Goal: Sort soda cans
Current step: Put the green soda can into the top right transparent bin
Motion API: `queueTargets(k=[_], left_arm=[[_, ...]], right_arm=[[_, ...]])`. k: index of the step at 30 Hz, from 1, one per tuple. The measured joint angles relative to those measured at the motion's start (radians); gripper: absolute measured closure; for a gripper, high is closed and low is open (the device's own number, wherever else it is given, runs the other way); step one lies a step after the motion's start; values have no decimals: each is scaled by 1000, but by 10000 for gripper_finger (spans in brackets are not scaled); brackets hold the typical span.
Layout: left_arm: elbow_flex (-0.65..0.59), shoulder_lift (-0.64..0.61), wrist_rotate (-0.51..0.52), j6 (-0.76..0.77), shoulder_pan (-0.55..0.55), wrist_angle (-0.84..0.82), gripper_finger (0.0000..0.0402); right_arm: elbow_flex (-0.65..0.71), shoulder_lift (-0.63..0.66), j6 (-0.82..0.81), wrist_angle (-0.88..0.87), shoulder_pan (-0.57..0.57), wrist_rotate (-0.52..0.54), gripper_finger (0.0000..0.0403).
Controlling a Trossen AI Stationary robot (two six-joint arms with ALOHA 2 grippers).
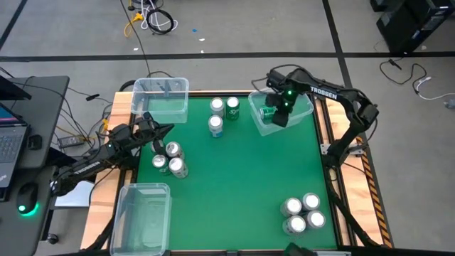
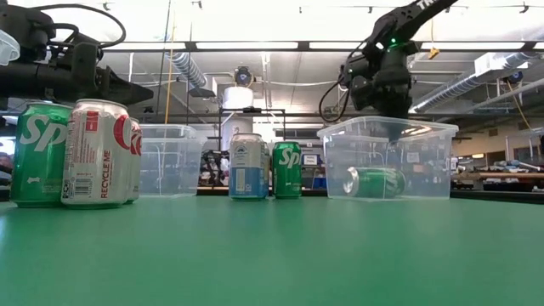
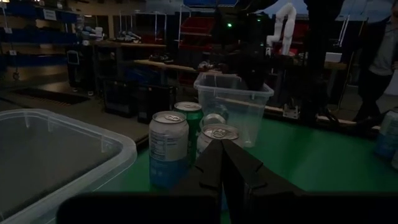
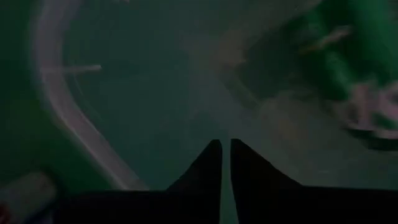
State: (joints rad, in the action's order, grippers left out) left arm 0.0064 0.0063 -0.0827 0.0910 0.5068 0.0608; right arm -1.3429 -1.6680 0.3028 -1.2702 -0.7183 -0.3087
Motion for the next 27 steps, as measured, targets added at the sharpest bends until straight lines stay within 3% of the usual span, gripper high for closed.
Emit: queueTargets(k=[6, 12, 15, 20, 27], left_arm=[[0, 0, 0, 0, 0, 0, 392], [0, 0, 0, 0, 0, 0, 392], [0, 0, 0, 0, 0, 0, 392], [0, 0, 0, 0, 0, 0, 392], [0, 0, 0, 0, 0, -1, 392]], right_arm=[[0, 0, 3, -91, 60, -70, 400], [0, 0, 3, -209, 116, -280, 398], [0, 2, 3, -253, 153, -303, 402], [0, 18, -47, -237, 176, -206, 394], [0, 31, -80, -194, 112, 119, 397]])
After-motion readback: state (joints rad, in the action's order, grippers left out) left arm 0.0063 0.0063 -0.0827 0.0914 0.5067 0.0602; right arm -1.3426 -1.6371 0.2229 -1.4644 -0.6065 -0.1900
